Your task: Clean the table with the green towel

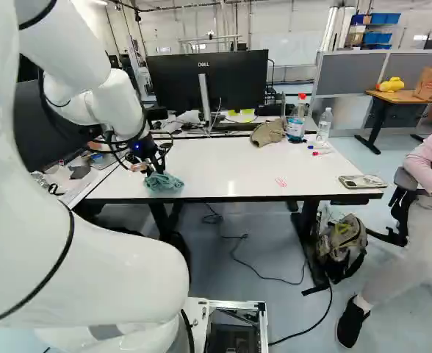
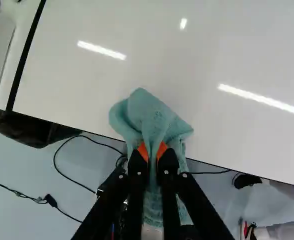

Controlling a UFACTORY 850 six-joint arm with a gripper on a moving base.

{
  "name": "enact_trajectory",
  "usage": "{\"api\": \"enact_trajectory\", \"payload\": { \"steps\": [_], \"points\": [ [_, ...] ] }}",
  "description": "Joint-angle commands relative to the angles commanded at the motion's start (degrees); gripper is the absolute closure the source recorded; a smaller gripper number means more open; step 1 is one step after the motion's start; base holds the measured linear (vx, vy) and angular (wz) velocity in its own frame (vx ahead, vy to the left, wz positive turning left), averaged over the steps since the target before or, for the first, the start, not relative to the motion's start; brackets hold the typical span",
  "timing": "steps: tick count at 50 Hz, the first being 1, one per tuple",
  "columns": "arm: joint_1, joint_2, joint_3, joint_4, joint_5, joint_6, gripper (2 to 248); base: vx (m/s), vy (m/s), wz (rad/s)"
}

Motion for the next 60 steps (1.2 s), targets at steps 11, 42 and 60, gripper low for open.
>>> {"api": "enact_trajectory", "payload": {
  "steps": [11, 42, 60],
  "points": [
    [-3.27, -0.41, -1.0, 0.0, 0.0, 0.0, 212, 0.0, 0.0, 0.0],
    [-11.64, -3.76, -3.82, 0.0, 0.0, 0.0, 212, 0.0, 0.0, 0.0],
    [-12.24, -8.16, -6.65, 0.0, 0.0, 0.0, 212, 0.0, 0.0, 0.0]
  ]
}}
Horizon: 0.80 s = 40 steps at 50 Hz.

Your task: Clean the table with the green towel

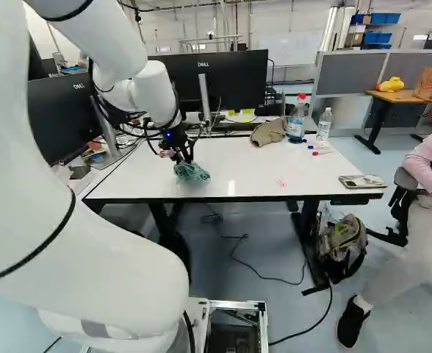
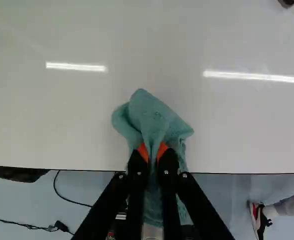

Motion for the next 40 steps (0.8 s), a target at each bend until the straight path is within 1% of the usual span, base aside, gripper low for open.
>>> {"api": "enact_trajectory", "payload": {
  "steps": [32, 40],
  "points": [
    [0.0, -7.22, -1.28, 0.0, 0.0, 0.0, 212, 0.0, 0.0, 0.0],
    [0.0, -7.22, -1.28, 0.0, 0.0, 0.0, 212, 0.0, 0.0, 0.0]
  ]
}}
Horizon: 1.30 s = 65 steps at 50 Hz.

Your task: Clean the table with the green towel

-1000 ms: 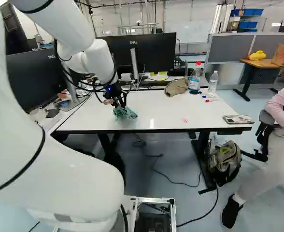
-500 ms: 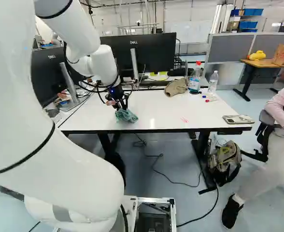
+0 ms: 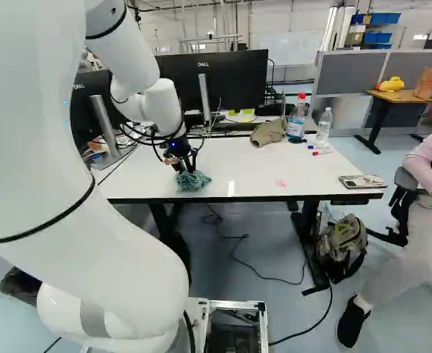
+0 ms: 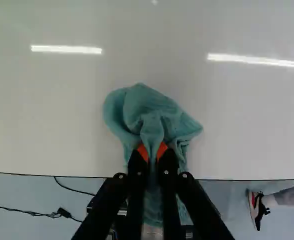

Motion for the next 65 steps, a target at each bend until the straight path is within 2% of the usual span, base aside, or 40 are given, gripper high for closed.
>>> {"api": "enact_trajectory", "payload": {
  "steps": [44, 65],
  "points": [
    [-0.13, 0.01, 0.01, 0.0, -2.96, 0.0, 212, 0.0, 0.0, 0.0],
    [-4.92, -0.98, -0.99, 0.0, -2.96, 0.0, 212, 0.0, 0.0, 0.0]
  ]
}}
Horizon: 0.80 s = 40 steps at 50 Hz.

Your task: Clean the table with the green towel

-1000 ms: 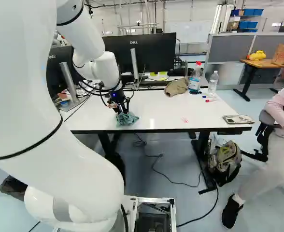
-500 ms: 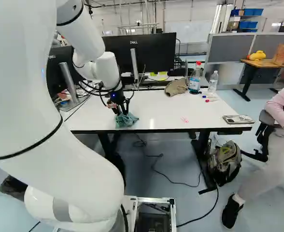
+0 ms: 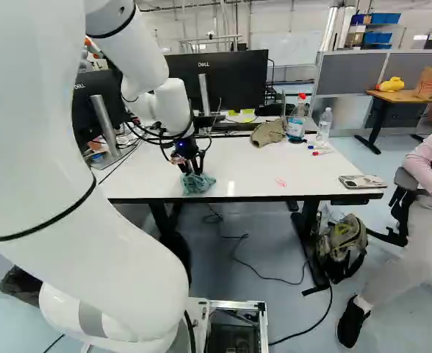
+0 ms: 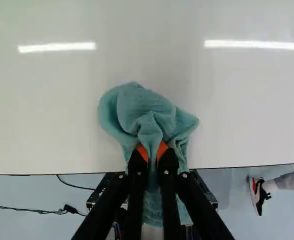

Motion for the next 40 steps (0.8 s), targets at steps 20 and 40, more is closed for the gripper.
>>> {"api": "enact_trajectory", "payload": {
  "steps": [20, 40],
  "points": [
    [-4.19, -4.28, -4.52, 0.0, 0.0, 0.0, 212, 0.0, 0.0, 0.0],
    [-6.1, -9.32, -10.18, 0.0, 0.0, 0.0, 212, 0.0, 0.0, 0.0]
  ]
}}
